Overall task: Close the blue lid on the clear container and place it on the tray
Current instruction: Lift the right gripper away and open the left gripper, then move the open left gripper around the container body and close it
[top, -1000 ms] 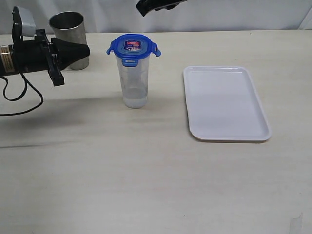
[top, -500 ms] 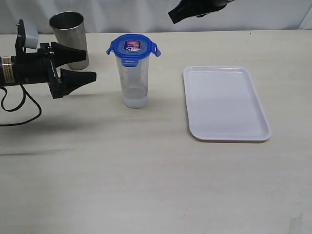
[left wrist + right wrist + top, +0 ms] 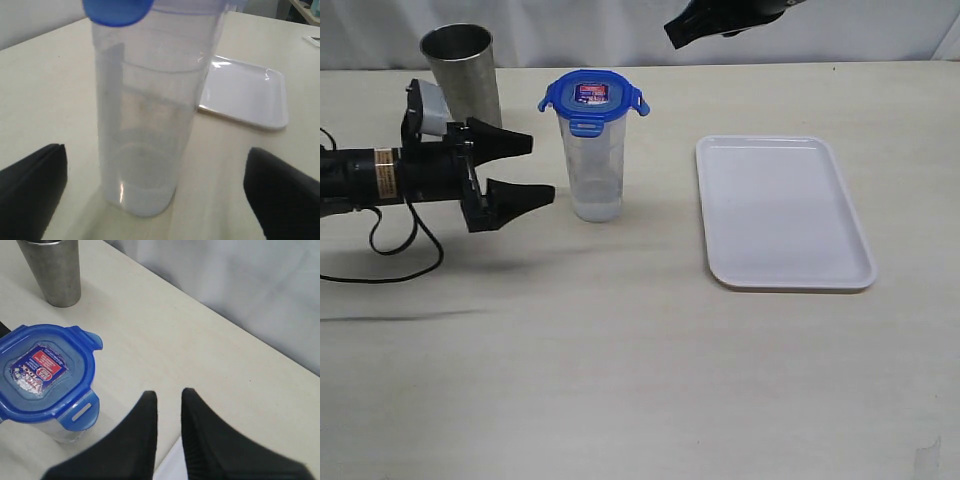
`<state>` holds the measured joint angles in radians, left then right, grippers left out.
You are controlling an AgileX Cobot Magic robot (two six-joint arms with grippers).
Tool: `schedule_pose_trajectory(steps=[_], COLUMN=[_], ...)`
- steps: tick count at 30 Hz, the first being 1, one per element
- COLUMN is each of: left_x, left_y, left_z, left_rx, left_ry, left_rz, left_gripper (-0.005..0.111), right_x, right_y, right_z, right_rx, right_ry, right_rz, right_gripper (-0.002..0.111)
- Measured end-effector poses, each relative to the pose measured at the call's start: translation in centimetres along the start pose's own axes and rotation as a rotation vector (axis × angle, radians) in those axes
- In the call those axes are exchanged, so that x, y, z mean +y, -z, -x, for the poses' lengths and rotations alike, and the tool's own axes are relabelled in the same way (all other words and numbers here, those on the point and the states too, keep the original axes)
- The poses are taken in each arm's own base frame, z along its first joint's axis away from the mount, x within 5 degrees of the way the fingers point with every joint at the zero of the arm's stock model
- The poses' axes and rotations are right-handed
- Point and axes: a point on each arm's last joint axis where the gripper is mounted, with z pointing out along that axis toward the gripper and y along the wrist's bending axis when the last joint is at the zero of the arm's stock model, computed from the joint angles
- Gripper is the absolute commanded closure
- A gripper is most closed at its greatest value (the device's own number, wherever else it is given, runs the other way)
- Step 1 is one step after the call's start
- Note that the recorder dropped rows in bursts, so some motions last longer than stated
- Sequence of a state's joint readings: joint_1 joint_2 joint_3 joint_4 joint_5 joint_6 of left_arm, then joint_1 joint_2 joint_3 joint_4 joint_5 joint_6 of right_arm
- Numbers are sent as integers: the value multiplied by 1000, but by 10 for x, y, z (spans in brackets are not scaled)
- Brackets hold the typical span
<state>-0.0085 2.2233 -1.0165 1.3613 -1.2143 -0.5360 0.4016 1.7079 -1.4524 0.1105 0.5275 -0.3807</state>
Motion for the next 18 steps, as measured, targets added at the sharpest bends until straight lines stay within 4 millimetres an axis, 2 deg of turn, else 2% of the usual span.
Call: schedule_pose_trajectory(steps=[8,13,18], left_x=[-14,-15,-13], left_y=[-36,-45,-51], left_z=[7,10,1], left_rx=[-2,-16,-20], left_ry=[-78,-111,-107], left_rz=[30,71,99], left_gripper=[18,18,18], right_x=[0,1,1], right_y=[0,0,0], right_z=[0,-1,-1], right_rx=[2,11,16], right_ry=[-7,-9,-15], right_rz=[3,6,12], right_gripper=[90,90,90])
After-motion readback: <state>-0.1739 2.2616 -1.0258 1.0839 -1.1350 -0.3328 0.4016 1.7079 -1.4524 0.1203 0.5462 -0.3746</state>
